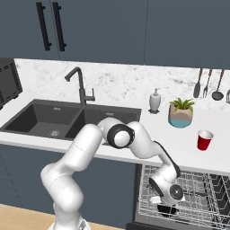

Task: Pick up the cup and bowl from the counter, place them in the dishwasher, and close the dishwasher door.

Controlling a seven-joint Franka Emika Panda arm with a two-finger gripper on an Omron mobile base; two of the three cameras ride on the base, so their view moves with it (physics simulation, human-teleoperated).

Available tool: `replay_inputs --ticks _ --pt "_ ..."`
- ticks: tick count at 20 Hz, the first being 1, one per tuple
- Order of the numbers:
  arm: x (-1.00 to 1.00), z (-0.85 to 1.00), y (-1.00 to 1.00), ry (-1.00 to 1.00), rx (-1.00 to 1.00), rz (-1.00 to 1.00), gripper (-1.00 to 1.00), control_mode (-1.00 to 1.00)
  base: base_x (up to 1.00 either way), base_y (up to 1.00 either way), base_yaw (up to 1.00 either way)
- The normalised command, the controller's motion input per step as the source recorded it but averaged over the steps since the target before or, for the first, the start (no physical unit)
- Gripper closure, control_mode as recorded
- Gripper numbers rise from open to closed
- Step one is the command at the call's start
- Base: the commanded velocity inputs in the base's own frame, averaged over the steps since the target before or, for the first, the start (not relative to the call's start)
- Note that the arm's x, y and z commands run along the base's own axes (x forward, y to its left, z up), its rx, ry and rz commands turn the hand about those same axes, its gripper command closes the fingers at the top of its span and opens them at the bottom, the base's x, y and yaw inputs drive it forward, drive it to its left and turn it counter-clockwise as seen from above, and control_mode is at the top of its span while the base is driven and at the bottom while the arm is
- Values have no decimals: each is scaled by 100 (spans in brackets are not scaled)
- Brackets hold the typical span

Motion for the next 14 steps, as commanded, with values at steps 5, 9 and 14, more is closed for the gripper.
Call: replay_inputs --ticks 5,9,14 --pt "-12 19 0 -6 0 0 -100 -100 0 0 0" --pt "-17 79 0 -14 1 0 -100 -100 0 0 0" --pt "-9 100 -3 -7 2 0 -100 -100 0 0 0"
